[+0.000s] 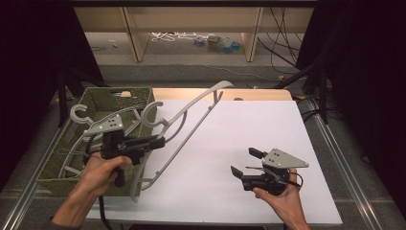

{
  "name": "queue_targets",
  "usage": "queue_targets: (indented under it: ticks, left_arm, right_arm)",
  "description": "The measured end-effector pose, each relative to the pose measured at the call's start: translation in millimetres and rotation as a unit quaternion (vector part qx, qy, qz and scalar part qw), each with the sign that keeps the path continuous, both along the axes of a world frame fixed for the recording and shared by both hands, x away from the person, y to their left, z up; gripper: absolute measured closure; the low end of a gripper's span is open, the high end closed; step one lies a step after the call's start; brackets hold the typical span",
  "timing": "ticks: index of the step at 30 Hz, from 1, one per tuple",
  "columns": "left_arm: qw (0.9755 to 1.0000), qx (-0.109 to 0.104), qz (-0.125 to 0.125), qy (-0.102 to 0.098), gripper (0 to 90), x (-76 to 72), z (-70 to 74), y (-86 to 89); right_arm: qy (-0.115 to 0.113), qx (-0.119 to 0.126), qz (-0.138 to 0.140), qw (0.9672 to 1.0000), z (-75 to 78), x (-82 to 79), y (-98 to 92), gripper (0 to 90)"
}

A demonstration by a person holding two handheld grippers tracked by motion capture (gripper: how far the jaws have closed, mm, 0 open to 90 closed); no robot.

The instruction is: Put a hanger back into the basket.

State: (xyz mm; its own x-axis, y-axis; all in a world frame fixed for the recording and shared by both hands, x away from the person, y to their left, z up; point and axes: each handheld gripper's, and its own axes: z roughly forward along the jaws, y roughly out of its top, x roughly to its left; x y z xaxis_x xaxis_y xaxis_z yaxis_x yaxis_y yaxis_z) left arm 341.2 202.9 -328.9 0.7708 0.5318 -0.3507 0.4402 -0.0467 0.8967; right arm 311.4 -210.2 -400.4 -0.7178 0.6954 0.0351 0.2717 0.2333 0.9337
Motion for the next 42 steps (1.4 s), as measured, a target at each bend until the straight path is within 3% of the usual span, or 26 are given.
queue_targets:
  ticks: [6,9,13,14,15,17,19,20,26,28,30,42]
  left_arm:
    - [0.9999,-0.013,0.010,0.005,79.7,-1.3,16.6,19.6]
    - [0.9997,-0.010,0.022,0.005,79.7,-0.5,26.0,28.9]
    - [0.9993,0.001,0.037,0.000,79.7,3.3,38.3,42.7]
    - [0.9991,0.003,0.042,-0.001,79.7,3.9,41.3,45.9]
    - [0.9990,0.004,0.045,-0.002,79.7,4.8,44.3,49.2]
    - [0.9985,0.007,0.054,-0.004,79.7,6.7,49.1,55.5]
    - [0.9980,0.012,0.061,-0.007,79.7,9.7,52.0,61.8]
    - [0.9977,0.014,0.066,-0.005,79.7,11.2,52.7,64.4]
    - [0.9961,0.031,0.083,-0.004,79.8,21.8,54.0,80.0]
    - [0.9952,0.036,0.091,-0.004,79.8,27.1,53.7,87.5]
    - [0.9944,0.039,0.098,-0.004,79.7,32.1,52.5,95.0]
    - [0.9874,0.077,0.138,0.003,79.7,52.4,37.2,134.7]
  right_arm:
    - [-0.004,0.001,0.000,1.0000,-0.4,-1.4,-0.3,16.3]
    - [-0.017,0.007,-0.001,0.9998,-2.7,-0.5,0.1,16.3]
    - [-0.012,0.001,0.000,0.9999,-3.2,-1.1,-1.8,16.3]
    - [-0.001,0.006,0.001,1.0000,-3.4,-2.1,-1.4,16.3]
    - [-0.013,0.002,0.000,0.9999,-3.2,-1.1,-2.3,16.3]
    - [-0.014,0.004,-0.001,0.9999,-3.4,-1.1,-2.3,16.3]
    - [0.001,0.010,0.003,0.9999,-3.8,-2.1,-1.6,16.3]
    - [-0.014,0.007,0.001,0.9999,-4.4,-0.6,-1.9,16.3]
    - [-0.012,0.007,0.002,0.9999,-4.7,-0.5,-2.0,16.4]
    - [0.000,0.003,0.001,1.0000,-4.4,-1.8,-2.1,16.3]
    - [-0.009,0.001,0.001,1.0000,-4.6,-0.8,-2.6,16.3]
    - [-0.009,0.006,0.007,0.9999,-6.4,0.3,-1.1,16.4]
